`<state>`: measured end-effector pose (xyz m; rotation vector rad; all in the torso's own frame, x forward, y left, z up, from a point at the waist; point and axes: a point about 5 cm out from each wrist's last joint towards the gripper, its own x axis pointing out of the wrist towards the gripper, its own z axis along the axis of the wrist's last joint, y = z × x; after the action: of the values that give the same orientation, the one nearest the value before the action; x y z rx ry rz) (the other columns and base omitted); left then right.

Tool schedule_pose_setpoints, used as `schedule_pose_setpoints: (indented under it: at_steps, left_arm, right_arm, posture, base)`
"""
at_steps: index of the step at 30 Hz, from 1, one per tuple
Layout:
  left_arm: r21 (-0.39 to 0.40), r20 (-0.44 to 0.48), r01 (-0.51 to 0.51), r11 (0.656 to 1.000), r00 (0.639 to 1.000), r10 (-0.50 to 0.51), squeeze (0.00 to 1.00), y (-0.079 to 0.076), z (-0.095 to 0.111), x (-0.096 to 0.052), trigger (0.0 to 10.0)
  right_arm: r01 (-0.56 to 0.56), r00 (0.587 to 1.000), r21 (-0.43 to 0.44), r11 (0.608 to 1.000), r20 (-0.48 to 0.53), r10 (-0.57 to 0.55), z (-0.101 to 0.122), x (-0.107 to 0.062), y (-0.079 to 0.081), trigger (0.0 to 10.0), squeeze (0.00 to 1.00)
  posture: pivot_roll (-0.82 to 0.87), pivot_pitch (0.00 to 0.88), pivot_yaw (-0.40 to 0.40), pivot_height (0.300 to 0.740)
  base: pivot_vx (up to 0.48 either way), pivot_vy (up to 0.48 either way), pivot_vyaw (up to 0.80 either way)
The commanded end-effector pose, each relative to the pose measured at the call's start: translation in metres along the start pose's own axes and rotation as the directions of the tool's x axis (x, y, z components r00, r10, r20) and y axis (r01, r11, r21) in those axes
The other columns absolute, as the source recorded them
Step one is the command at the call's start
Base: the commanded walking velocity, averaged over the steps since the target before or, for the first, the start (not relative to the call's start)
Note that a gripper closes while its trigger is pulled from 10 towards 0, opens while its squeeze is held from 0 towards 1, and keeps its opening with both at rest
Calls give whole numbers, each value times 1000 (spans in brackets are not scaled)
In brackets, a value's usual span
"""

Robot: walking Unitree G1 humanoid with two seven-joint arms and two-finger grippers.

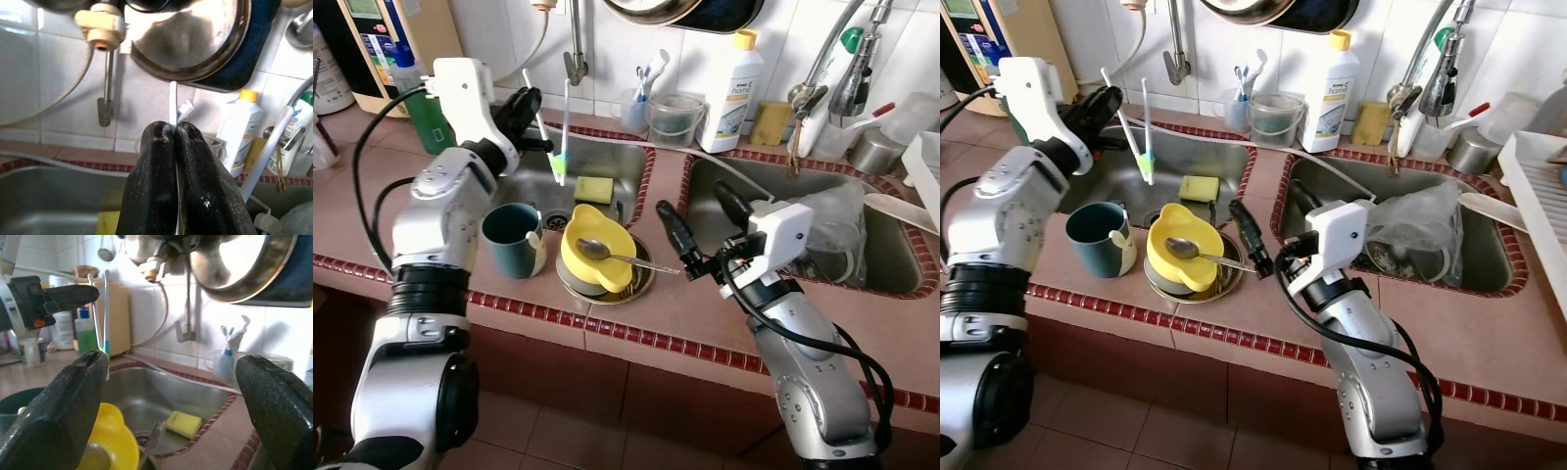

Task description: Kitchen organization

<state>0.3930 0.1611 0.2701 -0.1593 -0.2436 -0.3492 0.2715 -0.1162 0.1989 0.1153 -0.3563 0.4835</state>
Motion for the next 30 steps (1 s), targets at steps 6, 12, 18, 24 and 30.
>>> schedule_pose_setpoints:
  at_steps: [6,12,18,24,30]
  left_arm:
    - [24,9,30,999,1000,-30,0,-5,2,7,10000]
    - [-11,9,70,997,997,-70,0,-4,1,10,10000]
    - [-28,18,83,996,996,-82,0,-3,3,10,10000]
    - [-33,20,87,996,996,-86,0,-1,3,11,10000]
    - [-41,20,90,995,996,-90,0,-1,4,11,10000]
  right_arm:
    - [31,999,8,999,17,-31,6,-5,-1,10000,0]
    - [39,999,11,999,21,-39,8,-5,-1,10000,0]
    - [34,999,13,999,22,-34,9,-4,-1,10000,0]
    - [30,999,16,999,21,-30,9,-3,-1,10000,0]
    - [22,1000,20,1000,19,-22,9,-3,0,10000,0]
  posture:
    - [-42,0,47,740]
    - [-44,0,50,740]
    - [-40,0,45,740]
    - [-36,0,43,740]
    - [-35,0,41,740]
  base:
    - [0,0,0]
    - [0,0,0]
    - [90,0,0]
    - [277,0,0]
    - [276,0,0]
